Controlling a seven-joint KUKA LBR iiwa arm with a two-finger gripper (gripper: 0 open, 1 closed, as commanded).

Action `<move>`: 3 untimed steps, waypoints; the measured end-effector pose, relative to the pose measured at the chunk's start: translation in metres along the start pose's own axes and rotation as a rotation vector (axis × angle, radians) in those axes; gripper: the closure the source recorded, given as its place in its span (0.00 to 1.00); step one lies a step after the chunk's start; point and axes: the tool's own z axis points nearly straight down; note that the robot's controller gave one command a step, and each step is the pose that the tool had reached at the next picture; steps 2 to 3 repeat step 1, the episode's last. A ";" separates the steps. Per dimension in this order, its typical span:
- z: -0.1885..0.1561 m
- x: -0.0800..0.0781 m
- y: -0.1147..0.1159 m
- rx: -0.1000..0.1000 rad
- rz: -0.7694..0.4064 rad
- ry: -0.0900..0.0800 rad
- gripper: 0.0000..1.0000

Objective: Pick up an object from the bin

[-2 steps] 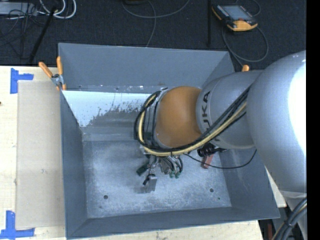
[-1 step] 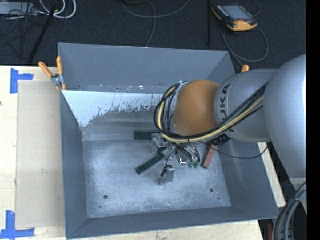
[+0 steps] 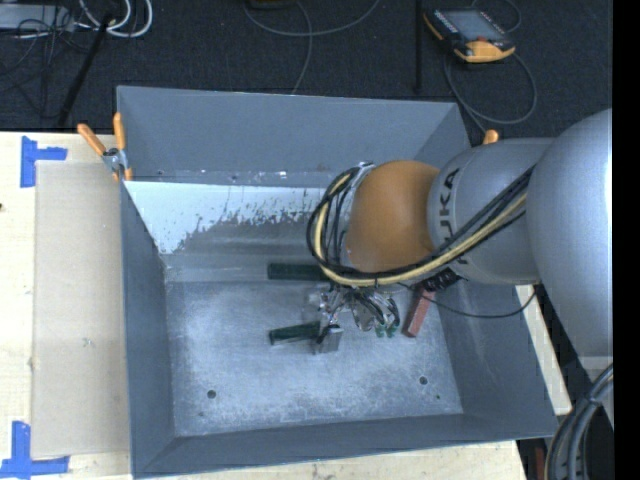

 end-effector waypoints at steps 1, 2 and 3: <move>-0.150 0.002 0.053 -0.001 -0.014 -0.007 1.00; -0.150 0.002 0.053 -0.001 -0.014 -0.007 1.00; -0.150 0.002 0.053 -0.001 -0.014 -0.007 1.00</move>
Offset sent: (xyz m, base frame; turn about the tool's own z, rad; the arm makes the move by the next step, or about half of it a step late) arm -0.0113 0.0504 0.1458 -0.0108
